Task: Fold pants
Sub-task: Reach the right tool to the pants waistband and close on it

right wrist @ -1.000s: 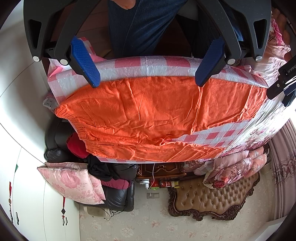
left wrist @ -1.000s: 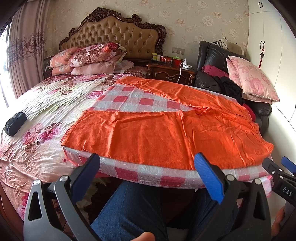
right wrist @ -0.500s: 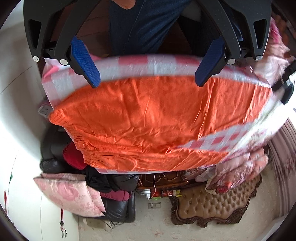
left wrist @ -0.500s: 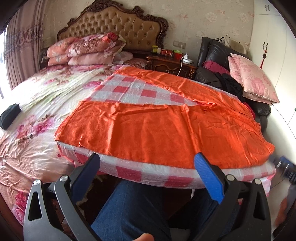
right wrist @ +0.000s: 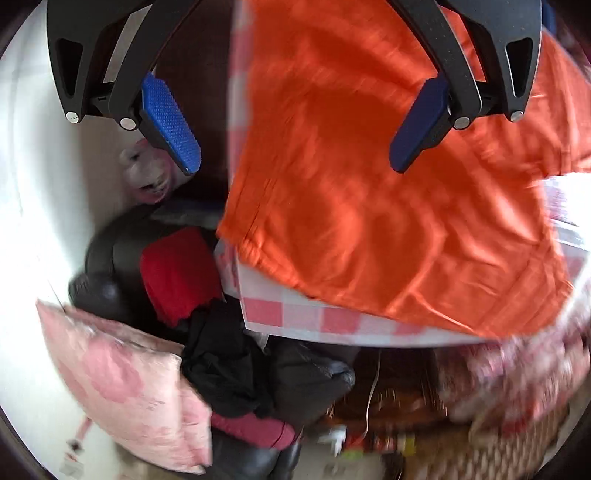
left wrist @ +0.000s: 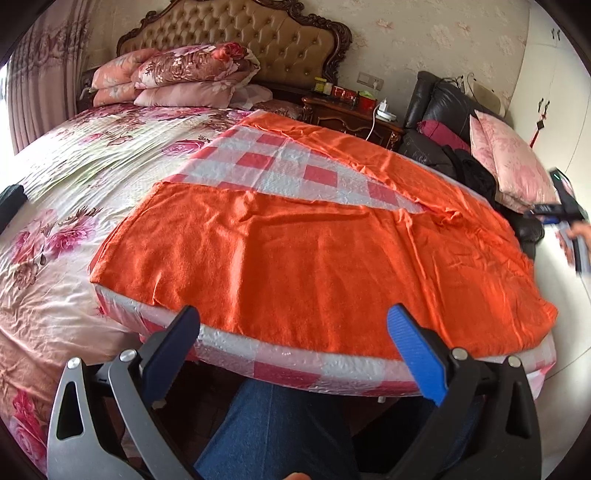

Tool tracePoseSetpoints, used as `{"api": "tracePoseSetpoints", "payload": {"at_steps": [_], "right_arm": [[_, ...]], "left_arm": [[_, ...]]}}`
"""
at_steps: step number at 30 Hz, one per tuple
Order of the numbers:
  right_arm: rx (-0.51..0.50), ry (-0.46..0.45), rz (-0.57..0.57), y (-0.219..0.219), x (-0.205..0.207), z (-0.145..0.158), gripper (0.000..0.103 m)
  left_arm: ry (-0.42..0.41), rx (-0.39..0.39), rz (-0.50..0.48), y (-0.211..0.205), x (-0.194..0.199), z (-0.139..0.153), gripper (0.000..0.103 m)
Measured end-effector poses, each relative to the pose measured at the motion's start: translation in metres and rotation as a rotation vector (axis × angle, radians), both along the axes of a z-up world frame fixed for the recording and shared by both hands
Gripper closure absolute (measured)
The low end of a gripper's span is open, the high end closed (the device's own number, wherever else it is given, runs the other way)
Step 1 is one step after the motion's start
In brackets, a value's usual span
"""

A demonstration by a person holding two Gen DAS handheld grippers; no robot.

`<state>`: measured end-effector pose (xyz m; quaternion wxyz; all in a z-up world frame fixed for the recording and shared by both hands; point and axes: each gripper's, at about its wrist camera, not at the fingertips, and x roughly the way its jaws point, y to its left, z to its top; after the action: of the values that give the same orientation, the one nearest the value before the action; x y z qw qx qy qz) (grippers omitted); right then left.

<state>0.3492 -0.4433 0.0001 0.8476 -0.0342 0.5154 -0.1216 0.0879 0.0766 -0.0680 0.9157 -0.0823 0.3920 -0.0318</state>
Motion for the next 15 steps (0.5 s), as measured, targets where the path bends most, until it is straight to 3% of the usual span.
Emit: {"api": "tracePoseSetpoints", "payload": {"at_steps": [5, 9, 15], "right_arm": [[-0.084, 0.144, 0.124, -0.013, 0.068, -0.032, 0.007], [-0.013, 0.227, 0.183, -0.021, 0.11, -0.052, 0.015], [0.097, 0.245, 0.193, -0.035, 0.147, -0.072, 0.02]], "left_arm": [[0.032, 0.042, -0.008, 0.003, 0.012, -0.002, 0.005], [0.048, 0.076, 0.021, 0.014, 0.019, 0.003, 0.005], [0.07, 0.137, 0.085, 0.035, 0.034, 0.013, 0.005]]}}
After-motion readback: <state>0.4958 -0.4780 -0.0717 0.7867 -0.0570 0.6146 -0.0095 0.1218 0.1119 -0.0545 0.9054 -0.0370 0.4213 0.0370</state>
